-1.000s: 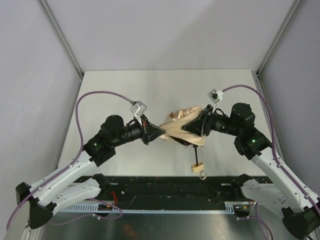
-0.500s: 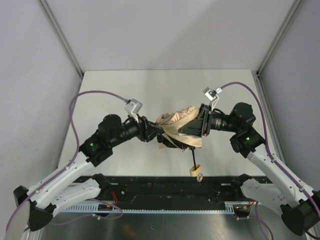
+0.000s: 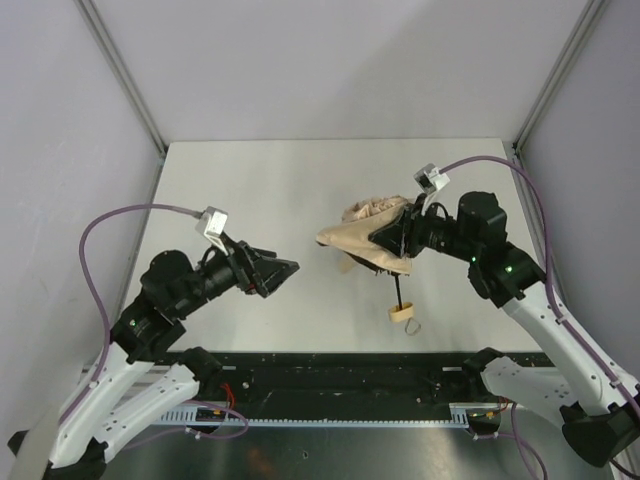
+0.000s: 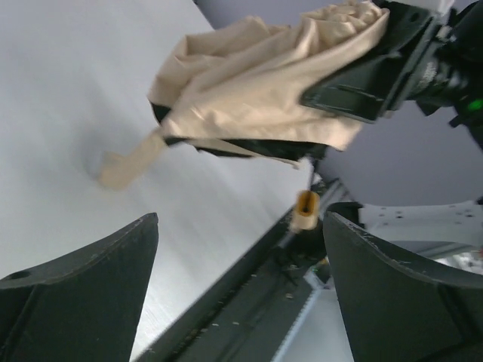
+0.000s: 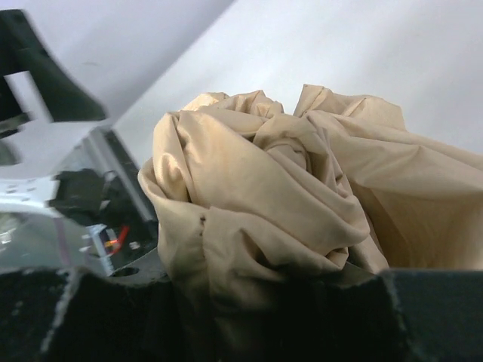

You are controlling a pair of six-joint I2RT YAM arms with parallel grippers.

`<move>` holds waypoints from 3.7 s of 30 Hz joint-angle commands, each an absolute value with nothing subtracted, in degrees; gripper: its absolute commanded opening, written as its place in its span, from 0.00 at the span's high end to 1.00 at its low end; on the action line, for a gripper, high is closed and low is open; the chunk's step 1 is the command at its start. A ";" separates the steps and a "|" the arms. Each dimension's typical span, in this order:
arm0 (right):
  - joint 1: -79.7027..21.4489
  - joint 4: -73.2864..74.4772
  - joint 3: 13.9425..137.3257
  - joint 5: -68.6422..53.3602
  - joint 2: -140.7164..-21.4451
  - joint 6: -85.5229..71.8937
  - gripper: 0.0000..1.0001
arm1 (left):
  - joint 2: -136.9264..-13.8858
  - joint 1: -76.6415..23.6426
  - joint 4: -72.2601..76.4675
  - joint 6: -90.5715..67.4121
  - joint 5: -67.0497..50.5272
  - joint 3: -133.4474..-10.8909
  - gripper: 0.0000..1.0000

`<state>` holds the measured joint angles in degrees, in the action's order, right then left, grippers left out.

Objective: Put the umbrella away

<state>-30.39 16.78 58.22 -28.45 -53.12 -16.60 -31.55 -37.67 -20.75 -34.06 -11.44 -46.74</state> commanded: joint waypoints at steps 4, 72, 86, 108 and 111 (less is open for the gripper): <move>-39.55 21.00 67.02 -4.81 -58.06 -3.22 1.00 | -41.07 -37.25 -11.92 -53.27 -23.44 -48.89 0.04; -61.70 9.96 68.11 -35.17 -66.85 -19.57 1.00 | -47.84 -44.83 27.14 -59.25 -3.71 -34.43 0.06; -59.59 10.77 68.06 -27.61 -63.15 -21.82 1.00 | -42.75 -45.07 23.08 -54.22 -2.30 -33.18 0.04; -54.95 14.56 72.86 42.34 -66.19 27.04 1.00 | -32.38 -43.74 3.49 -44.39 -0.82 -38.47 0.12; -54.41 9.30 73.06 51.19 -72.04 37.89 1.00 | -28.42 -43.69 2.96 -43.40 3.62 -35.31 0.12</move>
